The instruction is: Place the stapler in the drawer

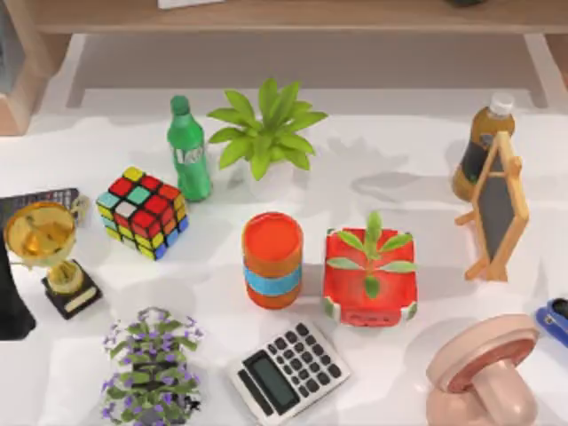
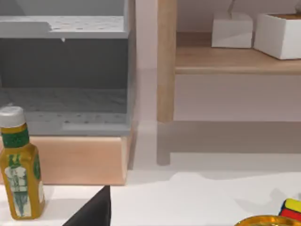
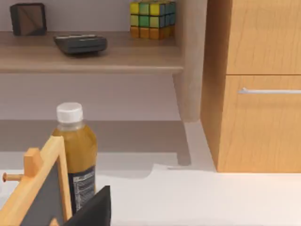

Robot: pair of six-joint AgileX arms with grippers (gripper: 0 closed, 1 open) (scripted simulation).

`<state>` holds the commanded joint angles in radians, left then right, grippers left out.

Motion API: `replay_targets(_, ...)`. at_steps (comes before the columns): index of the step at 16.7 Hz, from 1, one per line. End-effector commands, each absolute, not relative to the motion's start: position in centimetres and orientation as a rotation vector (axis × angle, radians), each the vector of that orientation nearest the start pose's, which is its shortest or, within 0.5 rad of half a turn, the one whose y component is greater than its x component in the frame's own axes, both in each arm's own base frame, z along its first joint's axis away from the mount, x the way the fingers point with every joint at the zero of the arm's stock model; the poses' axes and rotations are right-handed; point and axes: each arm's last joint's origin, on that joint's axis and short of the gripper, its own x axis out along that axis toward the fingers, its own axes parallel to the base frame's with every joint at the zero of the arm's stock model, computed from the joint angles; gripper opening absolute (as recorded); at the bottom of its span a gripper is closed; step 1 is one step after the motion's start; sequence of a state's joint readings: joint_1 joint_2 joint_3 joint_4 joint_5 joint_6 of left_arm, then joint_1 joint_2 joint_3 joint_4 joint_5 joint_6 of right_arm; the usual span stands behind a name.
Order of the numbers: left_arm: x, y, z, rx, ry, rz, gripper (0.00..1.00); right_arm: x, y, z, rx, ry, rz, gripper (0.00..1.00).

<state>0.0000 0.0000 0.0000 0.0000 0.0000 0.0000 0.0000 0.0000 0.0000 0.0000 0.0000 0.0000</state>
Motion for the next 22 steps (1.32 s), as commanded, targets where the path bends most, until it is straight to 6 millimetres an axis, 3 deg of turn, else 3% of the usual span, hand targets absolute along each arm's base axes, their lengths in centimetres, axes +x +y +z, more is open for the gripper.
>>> replay_targets(4, 10.6, -0.1, 16.0, 0.0, 0.0, 0.0, 1.0, 10.6, -0.2, 16.8, -0.027, -0.016, -0.006, 1.0)
replay_targets(8, 10.6, -0.1, 16.0, 0.0, 0.0, 0.0, 1.0, 11.5, -0.7, 20.4, -0.184, -0.066, -0.03, 1.0)
replay_targets(11, 10.6, -0.1, 16.0, 0.0, 0.0, 0.0, 1.0, 13.9, -1.4, 23.6, -0.368, -0.081, -0.043, 1.0)
replay_targets(14, 10.6, -0.1, 16.0, 0.0, 0.0, 0.0, 1.0, 18.1, -2.7, 26.0, -0.582, -0.072, -0.046, 1.0)
replay_targets(17, 10.6, -0.1, 16.0, 0.0, 0.0, 0.0, 1.0, 23.9, -4.9, 26.5, -0.806, -0.05, -0.037, 1.0)
replay_targets(19, 10.6, -0.1, 16.0, 0.0, 0.0, 0.0, 1.0, 28.0, -6.9, 25.4, -0.951, -0.033, -0.026, 1.0)
replay_targets(22, 10.6, -0.1, 16.0, 0.0, 0.0, 0.0, 1.0, 33.5, -10.3, 21.8, -1.154, -0.01, -0.008, 1.0)
